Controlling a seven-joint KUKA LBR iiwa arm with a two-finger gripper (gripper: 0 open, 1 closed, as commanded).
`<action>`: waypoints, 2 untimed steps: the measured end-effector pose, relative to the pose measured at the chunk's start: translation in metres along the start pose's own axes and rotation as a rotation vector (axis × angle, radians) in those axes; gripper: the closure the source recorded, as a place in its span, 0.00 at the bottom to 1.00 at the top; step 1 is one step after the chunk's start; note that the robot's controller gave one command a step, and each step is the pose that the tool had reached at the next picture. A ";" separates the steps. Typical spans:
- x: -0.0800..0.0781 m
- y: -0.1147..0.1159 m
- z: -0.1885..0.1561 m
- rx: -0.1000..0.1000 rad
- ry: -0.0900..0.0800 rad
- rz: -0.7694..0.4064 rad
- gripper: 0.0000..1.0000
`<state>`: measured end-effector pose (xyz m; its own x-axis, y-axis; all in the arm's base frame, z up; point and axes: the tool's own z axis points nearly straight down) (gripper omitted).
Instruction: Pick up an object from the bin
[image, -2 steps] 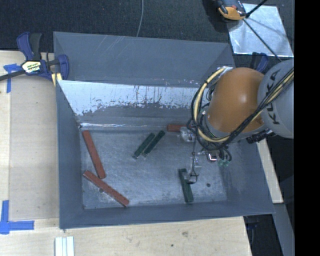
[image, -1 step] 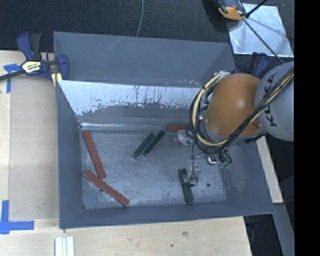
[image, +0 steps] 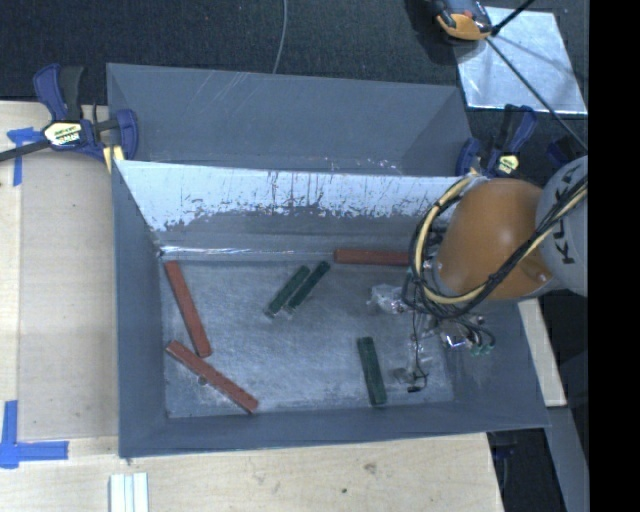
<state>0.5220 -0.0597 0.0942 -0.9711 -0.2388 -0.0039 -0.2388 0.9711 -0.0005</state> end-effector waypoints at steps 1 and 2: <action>0.020 -0.001 0.024 -0.001 0.001 -0.242 1.00; 0.020 -0.001 0.024 -0.001 0.002 -0.242 0.00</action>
Offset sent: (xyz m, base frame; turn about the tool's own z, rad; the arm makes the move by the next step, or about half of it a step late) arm 0.0000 0.0000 0.0000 0.0000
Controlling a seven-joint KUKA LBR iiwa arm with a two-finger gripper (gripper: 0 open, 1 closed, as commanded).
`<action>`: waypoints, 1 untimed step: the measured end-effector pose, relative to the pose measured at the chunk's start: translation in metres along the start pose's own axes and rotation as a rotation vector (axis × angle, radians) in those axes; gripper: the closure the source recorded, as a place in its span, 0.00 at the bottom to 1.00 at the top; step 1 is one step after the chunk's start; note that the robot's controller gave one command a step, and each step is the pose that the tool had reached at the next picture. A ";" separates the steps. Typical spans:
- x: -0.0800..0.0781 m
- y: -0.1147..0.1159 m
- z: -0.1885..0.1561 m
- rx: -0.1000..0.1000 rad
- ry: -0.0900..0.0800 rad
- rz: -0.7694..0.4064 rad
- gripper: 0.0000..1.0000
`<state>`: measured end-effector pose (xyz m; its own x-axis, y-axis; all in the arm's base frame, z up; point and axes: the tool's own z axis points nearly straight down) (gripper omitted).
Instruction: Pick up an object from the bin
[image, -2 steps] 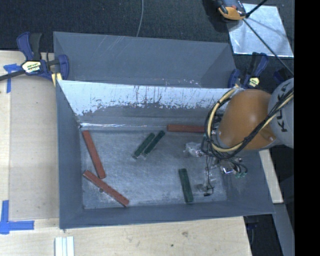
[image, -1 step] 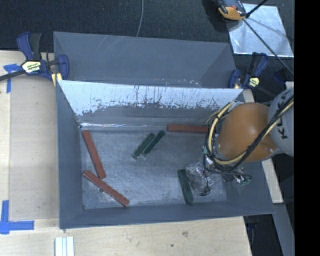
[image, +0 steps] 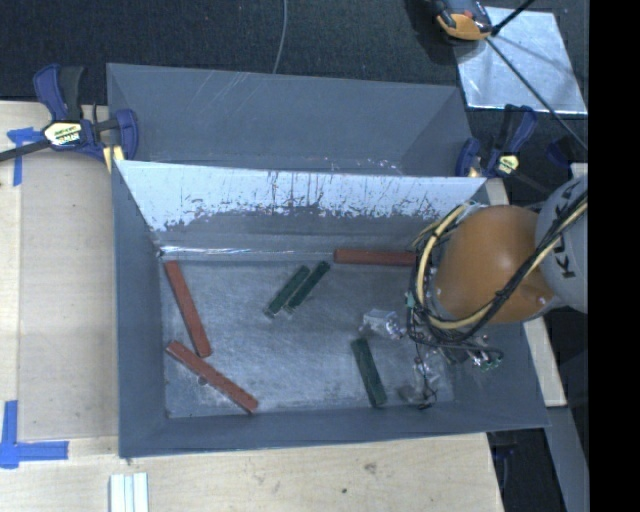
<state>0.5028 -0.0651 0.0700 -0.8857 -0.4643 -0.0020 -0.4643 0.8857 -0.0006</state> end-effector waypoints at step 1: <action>0.000 0.000 0.000 0.000 0.000 0.000 0.00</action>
Offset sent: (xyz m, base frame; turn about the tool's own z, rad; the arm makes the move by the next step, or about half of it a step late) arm 0.0045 0.0246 0.0585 -0.3618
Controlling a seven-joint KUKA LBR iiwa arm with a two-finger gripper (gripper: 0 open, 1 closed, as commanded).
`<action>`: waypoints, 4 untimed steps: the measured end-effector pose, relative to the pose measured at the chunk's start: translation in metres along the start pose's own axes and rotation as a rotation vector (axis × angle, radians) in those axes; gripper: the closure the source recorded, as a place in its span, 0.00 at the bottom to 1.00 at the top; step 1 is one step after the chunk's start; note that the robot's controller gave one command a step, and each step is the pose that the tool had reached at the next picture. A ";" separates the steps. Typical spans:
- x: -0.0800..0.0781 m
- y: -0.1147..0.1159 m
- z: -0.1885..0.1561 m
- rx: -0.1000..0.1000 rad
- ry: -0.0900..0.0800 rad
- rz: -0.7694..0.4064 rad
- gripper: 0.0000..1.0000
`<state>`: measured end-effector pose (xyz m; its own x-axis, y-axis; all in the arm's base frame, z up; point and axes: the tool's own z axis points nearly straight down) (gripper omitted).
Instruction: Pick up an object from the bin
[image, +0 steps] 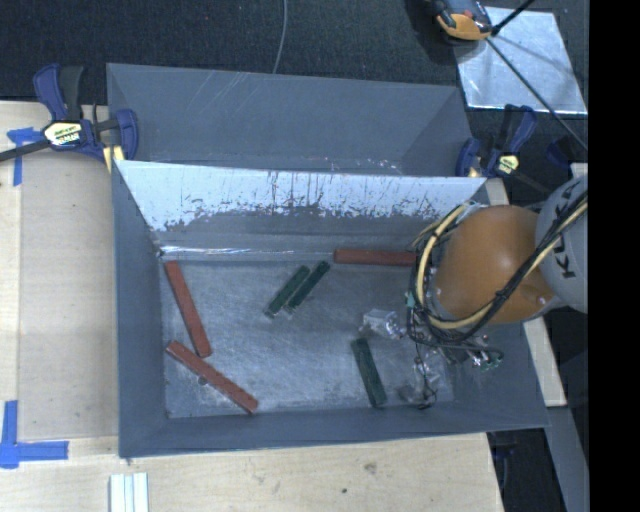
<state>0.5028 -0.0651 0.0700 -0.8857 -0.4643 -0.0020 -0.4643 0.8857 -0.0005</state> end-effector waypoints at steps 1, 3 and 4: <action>-0.005 0.008 -0.021 -0.003 0.005 -0.149 0.00; -0.031 0.015 -0.038 0.001 -0.002 -0.309 0.00; -0.026 0.028 -0.026 0.000 0.000 -0.015 0.00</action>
Offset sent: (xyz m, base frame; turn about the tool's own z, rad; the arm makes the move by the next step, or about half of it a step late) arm 0.0394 0.0256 0.0343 -0.4141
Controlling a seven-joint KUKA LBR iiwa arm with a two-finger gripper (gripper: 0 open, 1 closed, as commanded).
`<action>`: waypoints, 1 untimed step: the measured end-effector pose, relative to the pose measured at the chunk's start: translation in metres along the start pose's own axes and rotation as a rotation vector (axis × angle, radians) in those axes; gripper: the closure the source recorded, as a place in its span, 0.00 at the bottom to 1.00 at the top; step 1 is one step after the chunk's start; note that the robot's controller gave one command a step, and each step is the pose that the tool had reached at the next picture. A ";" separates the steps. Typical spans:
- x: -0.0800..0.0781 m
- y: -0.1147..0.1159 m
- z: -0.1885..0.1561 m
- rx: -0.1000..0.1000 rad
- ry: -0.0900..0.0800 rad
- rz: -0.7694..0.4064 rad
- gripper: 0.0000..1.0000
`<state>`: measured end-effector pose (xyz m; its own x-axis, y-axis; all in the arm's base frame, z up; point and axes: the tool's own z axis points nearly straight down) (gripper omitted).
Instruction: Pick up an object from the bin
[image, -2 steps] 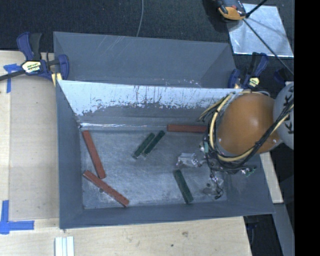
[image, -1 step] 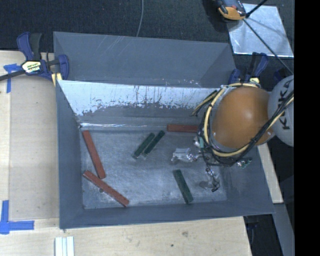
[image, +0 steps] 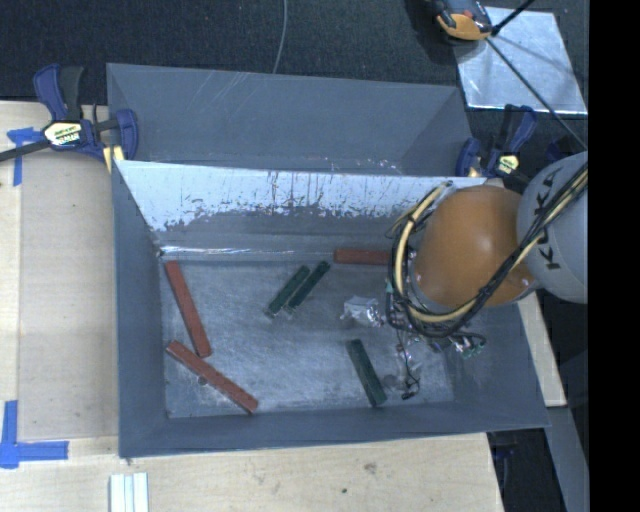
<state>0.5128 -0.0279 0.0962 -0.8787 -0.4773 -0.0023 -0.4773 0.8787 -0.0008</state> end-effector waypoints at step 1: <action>0.007 -0.005 0.025 0.000 -0.002 -0.672 1.00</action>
Offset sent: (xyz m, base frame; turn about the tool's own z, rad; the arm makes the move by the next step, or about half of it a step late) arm 0.0000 0.0000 0.0000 0.0000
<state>0.5090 -0.0357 0.0709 -0.3904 -0.9207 -0.0032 -0.9207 0.3904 -0.0026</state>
